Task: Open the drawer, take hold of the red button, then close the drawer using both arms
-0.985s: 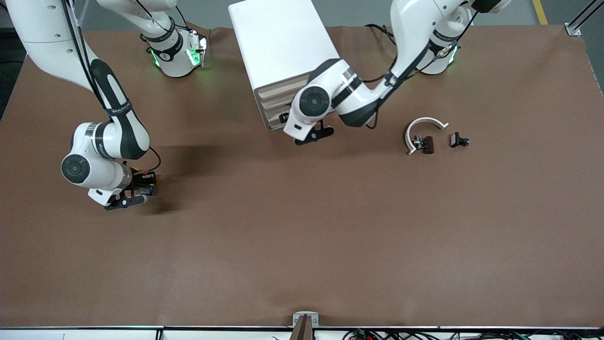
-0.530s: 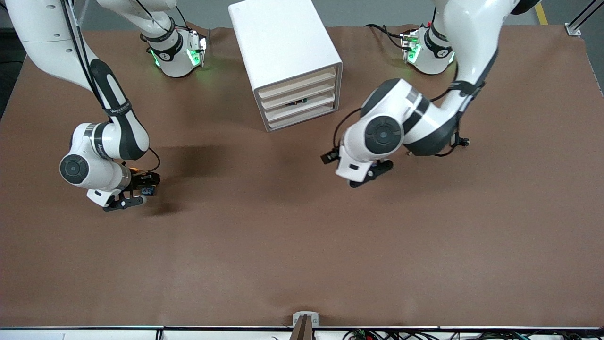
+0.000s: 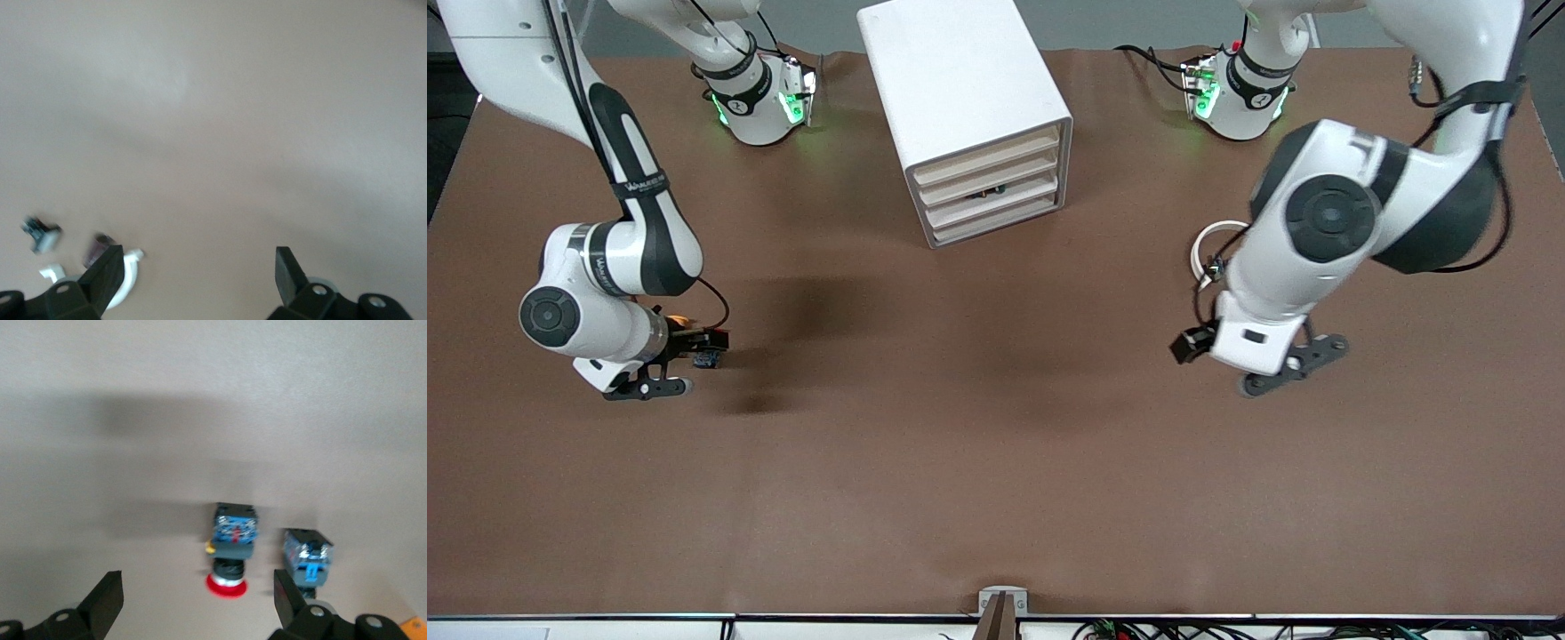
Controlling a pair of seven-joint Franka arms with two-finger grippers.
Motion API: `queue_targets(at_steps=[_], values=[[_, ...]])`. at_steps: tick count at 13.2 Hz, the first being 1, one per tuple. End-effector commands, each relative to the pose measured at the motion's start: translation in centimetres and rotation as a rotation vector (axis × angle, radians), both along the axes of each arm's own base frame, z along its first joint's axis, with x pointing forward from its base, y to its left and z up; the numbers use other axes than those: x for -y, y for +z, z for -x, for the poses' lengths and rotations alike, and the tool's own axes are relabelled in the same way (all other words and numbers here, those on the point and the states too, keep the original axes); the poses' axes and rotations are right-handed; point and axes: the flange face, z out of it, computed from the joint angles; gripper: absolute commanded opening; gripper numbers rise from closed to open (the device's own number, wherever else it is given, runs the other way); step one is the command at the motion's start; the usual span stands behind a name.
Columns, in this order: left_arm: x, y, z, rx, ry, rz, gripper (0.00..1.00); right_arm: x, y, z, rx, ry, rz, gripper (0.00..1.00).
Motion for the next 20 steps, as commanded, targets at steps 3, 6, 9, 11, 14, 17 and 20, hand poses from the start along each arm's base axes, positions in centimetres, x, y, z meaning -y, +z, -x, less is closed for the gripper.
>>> queue_targets(at_steps=[3, 6, 9, 11, 14, 17, 20], values=[[-9.9, 4.4, -2.2, 0.048, -0.127, -0.014, 1.00, -0.6, 11.5, 1.5, 0.105, -0.040, -0.001, 1.00], [-12.8, 7.7, -1.6, 0.079, -0.206, -0.027, 1.00, -0.4, 18.4, 2.8, 0.202, -0.053, -0.021, 1.00], [-14.3, 10.7, 0.3, 0.069, -0.221, -0.026, 1.00, 0.2, 23.1, 4.3, 0.241, -0.067, -0.024, 1.00], [-15.1, 12.3, 2.2, 0.070, -0.244, -0.022, 1.00, 0.4, 27.0, 5.2, 0.247, -0.081, -0.022, 1.00], [-16.9, 14.0, 6.2, 0.058, -0.283, -0.009, 1.00, 2.0, 33.2, 5.5, 0.222, -0.121, -0.016, 1.00], [-16.7, 15.9, 9.5, 0.035, -0.280, -0.001, 1.00, 2.5, 36.4, 5.9, 0.237, -0.119, -0.012, 1.00], [-17.9, 17.6, 11.0, 0.032, -0.272, 0.000, 1.00, 2.3, 37.9, 6.9, 0.182, -0.120, -0.012, 1.00]])
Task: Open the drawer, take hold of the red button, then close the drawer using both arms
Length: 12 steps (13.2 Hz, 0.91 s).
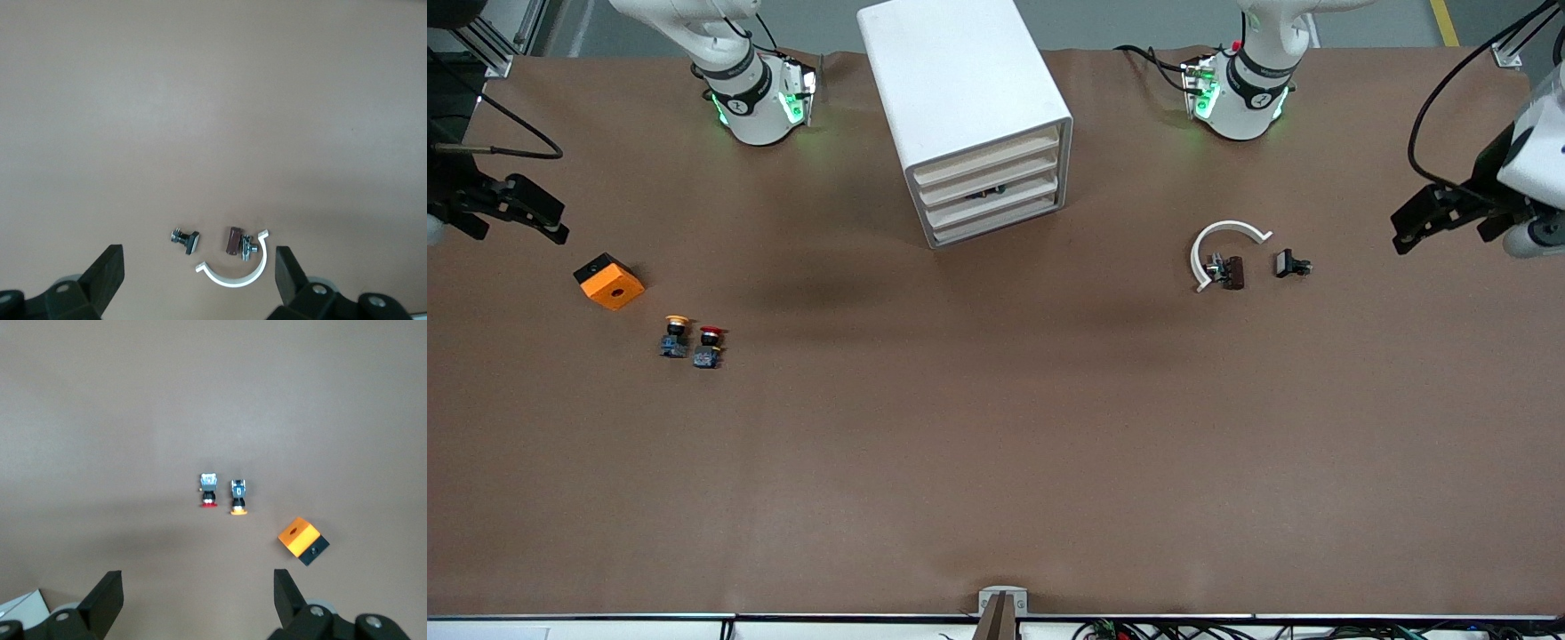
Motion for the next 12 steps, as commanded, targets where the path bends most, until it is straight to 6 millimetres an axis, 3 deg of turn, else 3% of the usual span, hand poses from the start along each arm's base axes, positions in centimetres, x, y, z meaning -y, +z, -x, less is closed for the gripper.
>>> queue_targets(at_steps=[1, 2, 6, 8, 12], values=[[-0.8, 0.8, 2.0, -0.027, -0.025, 0.012, 1.00, -0.3, 2.0, 0.5, -0.036, -0.001, -0.017, 1.00], [-0.8, 1.1, 2.6, -0.049, -0.050, 0.010, 1.00, -0.4, 2.8, 0.8, -0.044, 0.001, -0.017, 1.00], [0.2, 2.5, 4.3, -0.046, -0.074, 0.064, 1.00, -0.3, 3.0, 1.3, -0.073, 0.000, -0.018, 1.00], [0.2, 2.9, 4.3, -0.036, -0.072, 0.070, 1.00, -0.4, 3.2, 1.7, -0.093, 0.001, -0.020, 1.00], [-0.1, 1.6, 3.5, -0.061, -0.067, 0.073, 1.00, 0.2, 3.6, 1.7, -0.090, -0.011, -0.087, 1.00]])
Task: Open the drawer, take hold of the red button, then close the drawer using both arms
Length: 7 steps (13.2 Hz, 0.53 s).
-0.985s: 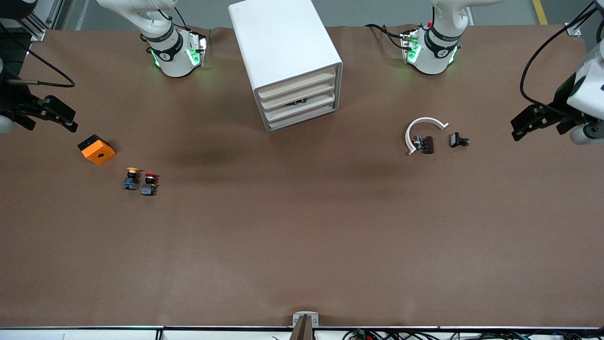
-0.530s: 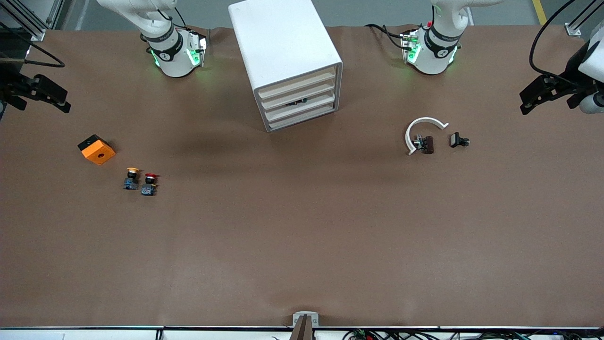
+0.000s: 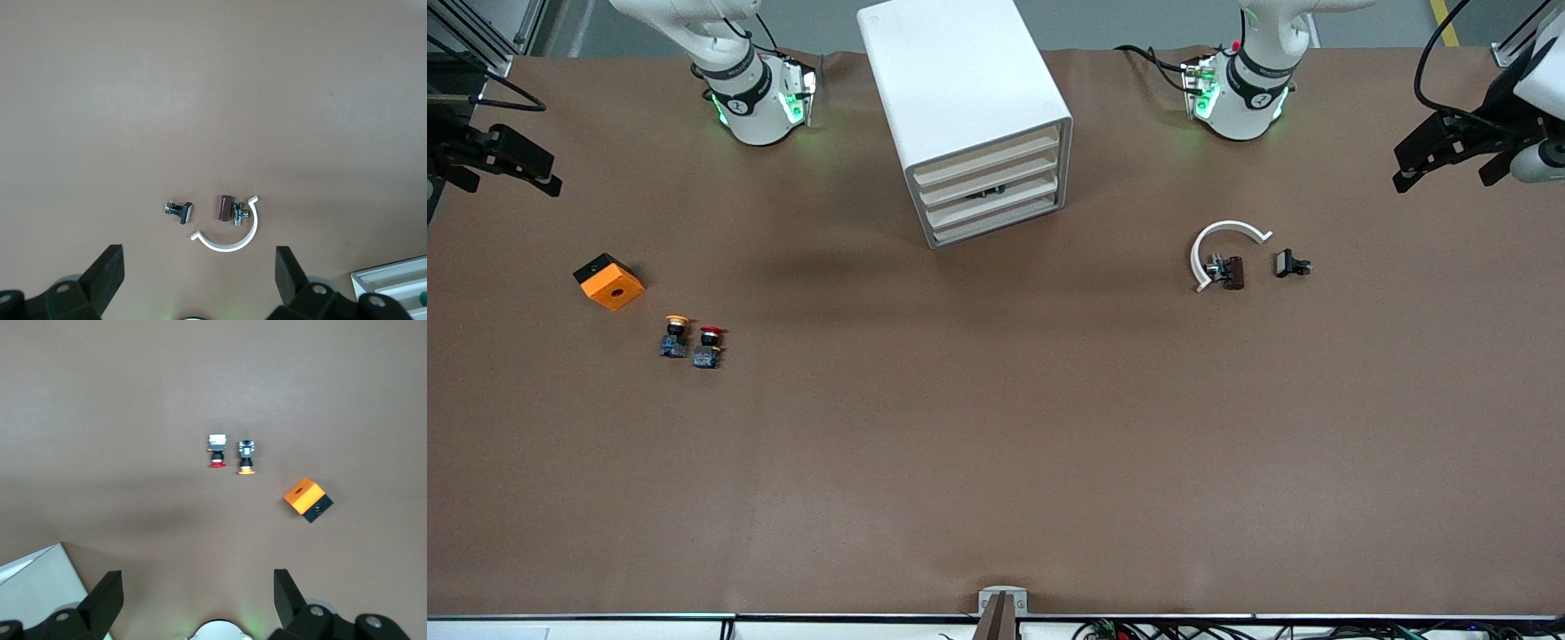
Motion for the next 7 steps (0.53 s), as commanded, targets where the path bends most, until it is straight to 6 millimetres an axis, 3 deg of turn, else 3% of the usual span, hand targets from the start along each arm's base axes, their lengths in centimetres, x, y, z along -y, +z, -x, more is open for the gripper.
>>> queue_targets(at_steps=[1, 7], values=[[-0.17, -0.56, 0.05, -0.018, -0.013, 0.018, 1.00, 0.84, 0.57, -0.19, -0.003, -0.013, -0.032, 1.00], [0.08, -0.45, -0.71, -0.014, -0.016, 0.021, 1.00, 0.92, 0.57, -0.19, -0.004, -0.013, -0.018, 1.00]])
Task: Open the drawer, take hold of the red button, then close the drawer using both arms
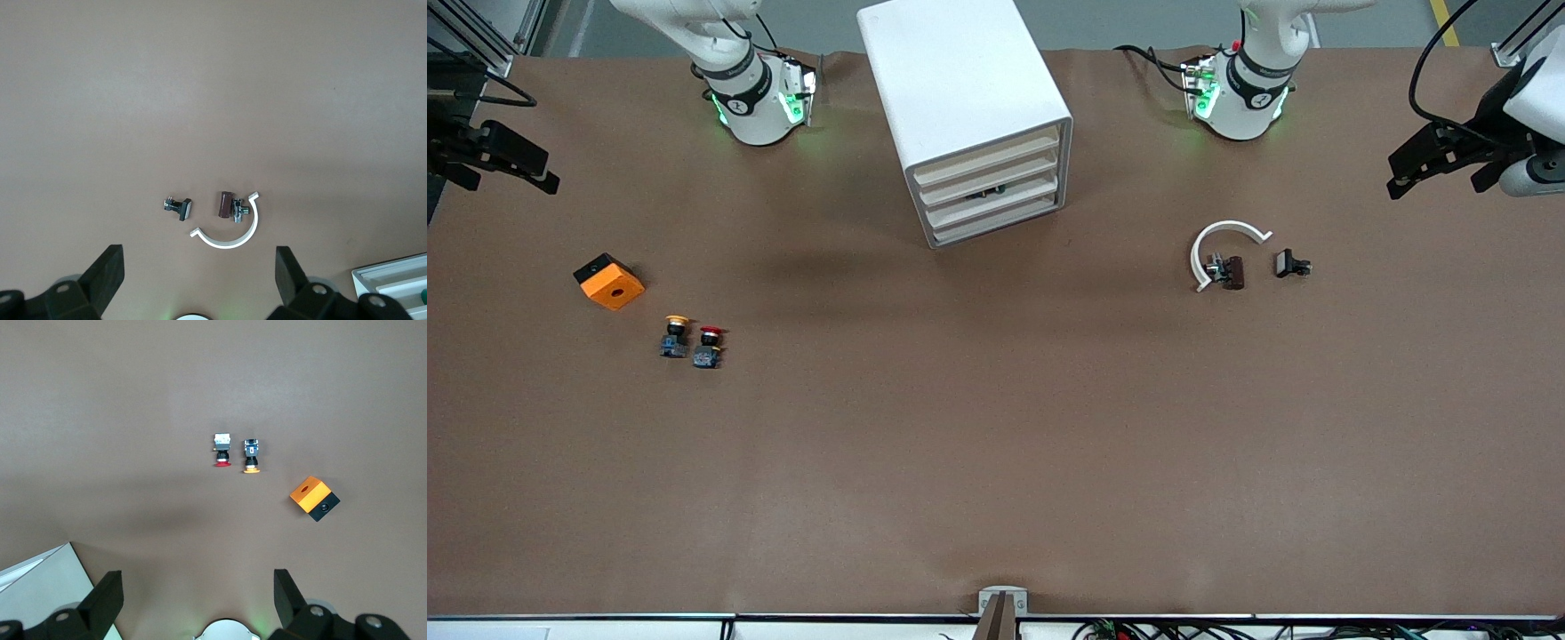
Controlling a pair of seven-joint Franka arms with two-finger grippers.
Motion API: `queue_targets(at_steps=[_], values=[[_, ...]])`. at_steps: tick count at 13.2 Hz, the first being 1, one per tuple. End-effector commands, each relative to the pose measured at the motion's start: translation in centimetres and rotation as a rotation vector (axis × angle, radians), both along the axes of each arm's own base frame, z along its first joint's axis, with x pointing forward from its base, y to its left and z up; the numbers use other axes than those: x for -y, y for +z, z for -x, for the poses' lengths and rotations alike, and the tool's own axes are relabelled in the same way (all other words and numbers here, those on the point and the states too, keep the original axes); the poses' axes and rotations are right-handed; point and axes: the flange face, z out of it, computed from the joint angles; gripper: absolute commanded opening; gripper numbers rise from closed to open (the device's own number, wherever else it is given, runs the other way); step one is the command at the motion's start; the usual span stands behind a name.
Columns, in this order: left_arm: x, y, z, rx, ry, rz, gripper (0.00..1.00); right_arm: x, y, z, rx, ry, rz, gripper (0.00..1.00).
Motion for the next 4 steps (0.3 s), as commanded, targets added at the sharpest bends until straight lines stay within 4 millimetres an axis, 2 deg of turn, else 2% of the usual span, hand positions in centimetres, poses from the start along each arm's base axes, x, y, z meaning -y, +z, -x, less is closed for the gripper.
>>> queue_targets(at_steps=[1, 4], values=[[-0.05, 0.47, -0.69, 0.006, -0.015, 0.019, 1.00, 0.25, 0.49, -0.23, -0.003, 0.001, -0.006, 1.00], [0.32, 0.35, -1.39, 0.006, -0.024, 0.018, 1.00, 0.25, 0.42, -0.23, -0.005, 0.001, -0.006, 1.00]])
